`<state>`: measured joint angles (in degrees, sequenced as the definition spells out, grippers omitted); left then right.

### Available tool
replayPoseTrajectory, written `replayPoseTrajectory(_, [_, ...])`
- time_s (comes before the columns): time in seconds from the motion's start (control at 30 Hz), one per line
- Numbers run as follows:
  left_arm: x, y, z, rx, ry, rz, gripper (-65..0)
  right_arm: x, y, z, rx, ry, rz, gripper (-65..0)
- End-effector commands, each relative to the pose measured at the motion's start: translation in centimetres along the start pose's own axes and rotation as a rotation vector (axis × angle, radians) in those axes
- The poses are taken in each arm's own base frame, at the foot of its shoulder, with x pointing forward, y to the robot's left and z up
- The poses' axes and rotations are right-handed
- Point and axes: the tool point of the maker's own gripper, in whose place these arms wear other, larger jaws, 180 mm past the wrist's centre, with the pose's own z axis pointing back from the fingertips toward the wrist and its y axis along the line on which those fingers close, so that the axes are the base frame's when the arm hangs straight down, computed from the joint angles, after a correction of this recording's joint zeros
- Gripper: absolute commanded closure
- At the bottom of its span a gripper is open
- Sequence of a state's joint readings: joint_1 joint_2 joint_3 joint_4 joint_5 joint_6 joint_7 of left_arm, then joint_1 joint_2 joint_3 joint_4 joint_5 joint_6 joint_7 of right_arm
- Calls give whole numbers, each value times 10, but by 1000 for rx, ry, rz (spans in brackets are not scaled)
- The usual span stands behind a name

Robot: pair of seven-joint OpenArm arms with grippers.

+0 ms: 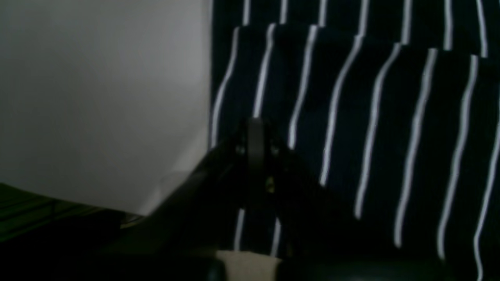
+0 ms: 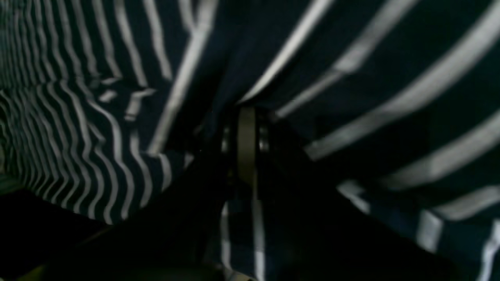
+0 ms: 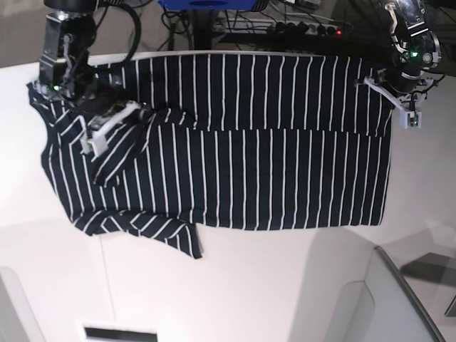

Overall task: Layout the t-shirt on the table in an organized manner, then fold the t-shirt properly
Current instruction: 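Pull the crumpled sleeve fabric with the right gripper toward the shirt's edge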

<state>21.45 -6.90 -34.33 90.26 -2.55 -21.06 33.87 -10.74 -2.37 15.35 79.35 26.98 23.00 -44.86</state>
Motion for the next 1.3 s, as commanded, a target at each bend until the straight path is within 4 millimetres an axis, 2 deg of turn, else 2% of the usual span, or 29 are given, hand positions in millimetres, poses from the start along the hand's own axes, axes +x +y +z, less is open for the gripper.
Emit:
replayPoseTrajectory(0.0, [9, 6, 3, 14, -33, -9, 0, 19, 9, 0, 27, -48, 20, -6])
replayPoseTrajectory(0.13, [8, 6, 3, 14, -30, -9, 0, 32, 21, -5, 51, -60, 50, -6])
replayPoseTrajectory(0.3, [7, 11, 4, 20, -25, -21, 0, 54, 23, -9, 40, -88, 32, -6])
replayPoseTrajectory(0.4, [7, 11, 4, 20, -25, -21, 0, 64, 25, -19, 53, -84, 18, -6])
replayPoseTrajectory(0.5, [6, 11, 5, 20, -23, -22, 0, 68, 39, -34, 90, -66, -12, -6])
replayPoseTrajectory(0.57, [6, 11, 5, 20, -23, -22, 0, 77, 45, -41, 105, -74, -20, -6])
replayPoseTrajectory(0.73, [5, 11, 4, 20, -22, -21, 0, 114, 56, -48, 132, -135, -14, -6])
replayPoseTrajectory(0.8, [5, 11, 4, 20, -22, -21, 0, 134, 64, -46, 148, -170, 4, -6])
replayPoseTrajectory(0.87, [5, 11, 4, 20, -22, -21, 0, 155, 80, -40, 188, -210, 77, -6])
replayPoseTrajectory(0.93, [5, 11, 4, 20, -22, -21, 0, 172, 100, -27, 237, -255, 188, -6])
replayPoseTrajectory(1.0, [5, 11, 4, 20, -22, -21, 0, 182, 102, -10, 217, -277, 237, -6])
replayPoseTrajectory(1.03, [5, 11, 4, 20, -22, -21, 0, 179, 97, -4, 185, -259, 225, -6])
replayPoseTrajectory(1.1, [6, 11, 4, 20, -22, -22, 0, 164, 74, 9, 95, -223, 179, -6])
replayPoseTrajectory(1.27, [6, 11, 5, 21, -23, -23, 0, 89, 51, 19, 35, -141, 128, -6])
